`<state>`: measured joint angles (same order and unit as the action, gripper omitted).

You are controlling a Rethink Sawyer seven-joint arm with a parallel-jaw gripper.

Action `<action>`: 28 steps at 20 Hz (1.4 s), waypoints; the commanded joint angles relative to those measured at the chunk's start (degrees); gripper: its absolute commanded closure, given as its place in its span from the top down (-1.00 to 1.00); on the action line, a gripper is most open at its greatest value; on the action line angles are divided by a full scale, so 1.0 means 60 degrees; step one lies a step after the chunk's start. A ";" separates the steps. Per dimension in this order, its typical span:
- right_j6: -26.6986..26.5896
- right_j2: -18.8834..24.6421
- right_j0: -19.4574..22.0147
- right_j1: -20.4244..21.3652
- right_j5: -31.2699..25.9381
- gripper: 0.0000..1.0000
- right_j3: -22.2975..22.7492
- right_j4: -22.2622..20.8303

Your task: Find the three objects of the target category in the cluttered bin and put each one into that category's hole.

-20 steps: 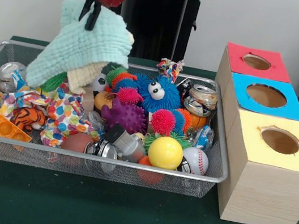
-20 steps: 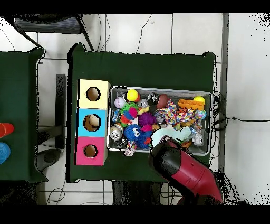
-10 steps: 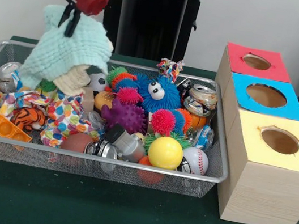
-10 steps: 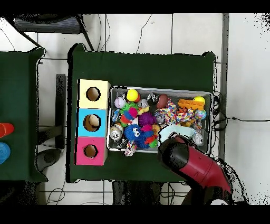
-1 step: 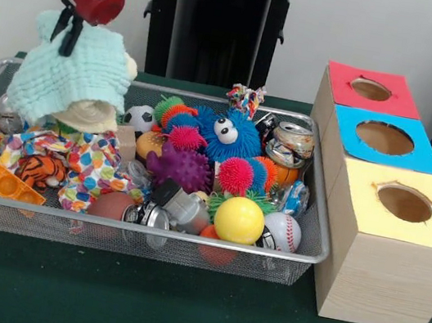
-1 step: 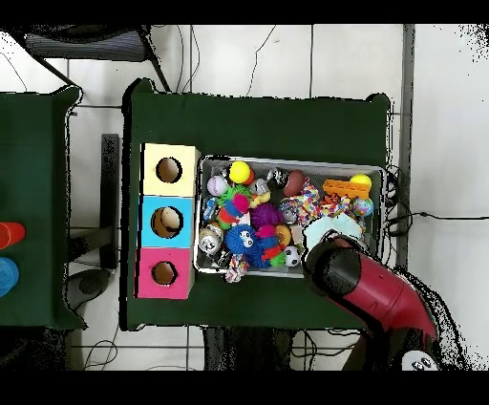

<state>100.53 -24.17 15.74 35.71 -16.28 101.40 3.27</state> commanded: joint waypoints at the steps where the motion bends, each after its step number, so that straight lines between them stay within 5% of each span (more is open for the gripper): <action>1: 0.0634 0.1459 0.0247 -0.0129 0.0759 -1.00 -0.0116 -0.0573; 3: 0.0639 0.1747 0.0389 0.0008 0.0962 -1.00 0.0155 -0.0587; 4: 0.0667 0.1875 0.0459 0.0062 0.1013 1.00 0.0233 -0.0649; 13: 0.1432 0.1914 0.0322 0.0731 0.1033 1.00 0.0619 -0.0210; 19: 0.1207 0.2069 0.0230 0.1394 0.0213 1.00 0.0022 0.0006; 28: 0.1334 0.2206 0.0143 0.0903 -0.0278 1.00 -0.0925 0.0363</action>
<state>100.53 -17.74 17.00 43.16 -12.89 99.95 2.93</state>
